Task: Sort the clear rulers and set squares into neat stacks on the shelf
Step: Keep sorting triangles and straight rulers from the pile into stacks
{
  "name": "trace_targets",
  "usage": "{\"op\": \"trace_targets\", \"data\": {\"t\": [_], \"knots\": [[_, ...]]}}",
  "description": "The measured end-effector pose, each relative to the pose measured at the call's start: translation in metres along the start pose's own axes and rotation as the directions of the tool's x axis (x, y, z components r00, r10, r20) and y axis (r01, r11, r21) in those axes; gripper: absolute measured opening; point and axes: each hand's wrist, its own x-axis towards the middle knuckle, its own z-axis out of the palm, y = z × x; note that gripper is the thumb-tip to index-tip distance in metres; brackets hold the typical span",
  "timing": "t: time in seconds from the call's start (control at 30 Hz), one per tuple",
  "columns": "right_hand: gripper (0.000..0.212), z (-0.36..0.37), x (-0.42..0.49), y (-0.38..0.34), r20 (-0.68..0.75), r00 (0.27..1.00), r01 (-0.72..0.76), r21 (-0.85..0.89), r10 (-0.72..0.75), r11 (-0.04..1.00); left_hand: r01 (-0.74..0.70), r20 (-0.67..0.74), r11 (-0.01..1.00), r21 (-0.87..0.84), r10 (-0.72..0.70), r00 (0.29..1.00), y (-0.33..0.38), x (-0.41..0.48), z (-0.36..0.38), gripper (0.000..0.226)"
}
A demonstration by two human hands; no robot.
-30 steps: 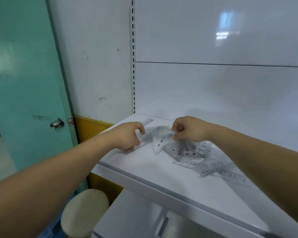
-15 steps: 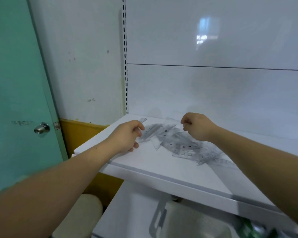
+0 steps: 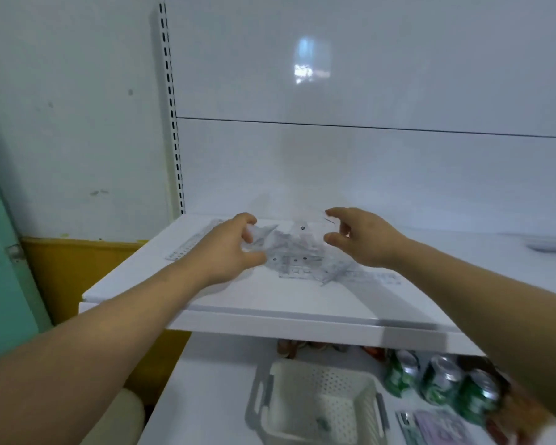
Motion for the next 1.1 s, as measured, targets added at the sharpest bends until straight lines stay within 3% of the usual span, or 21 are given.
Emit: {"op": "trace_targets", "data": {"t": [0.17,0.4,0.67,0.9,1.1], "knots": [[0.054,-0.021,-0.042,0.029,-0.064,0.994,-0.088,-0.052,0.085,0.995,-0.064,0.062,0.993,-0.102,0.070,0.996,0.029,0.004,0.026,0.080],[0.057,-0.061,-0.115,0.085,-0.178,0.957,-0.250,-0.109,0.229,0.962,-0.166,0.099,0.974,-0.156,0.182,0.978,0.102,0.003,0.083,0.066],[0.057,-0.132,-0.240,0.200,-0.238,0.872,-0.468,-0.146,0.428,0.872,-0.289,0.160,0.937,-0.194,0.321,0.934,0.240,0.002,0.187,0.064],[0.057,-0.190,-0.342,0.301,-0.296,0.790,-0.576,-0.054,0.538,0.816,-0.245,0.196,0.949,-0.199,0.284,0.939,0.359,-0.005,0.277,0.062],[0.056,-0.208,-0.364,0.362,-0.260,0.774,-0.593,0.020,0.577,0.805,-0.168,0.223,0.978,-0.123,0.193,0.956,0.402,0.008,0.318,0.063]]}}
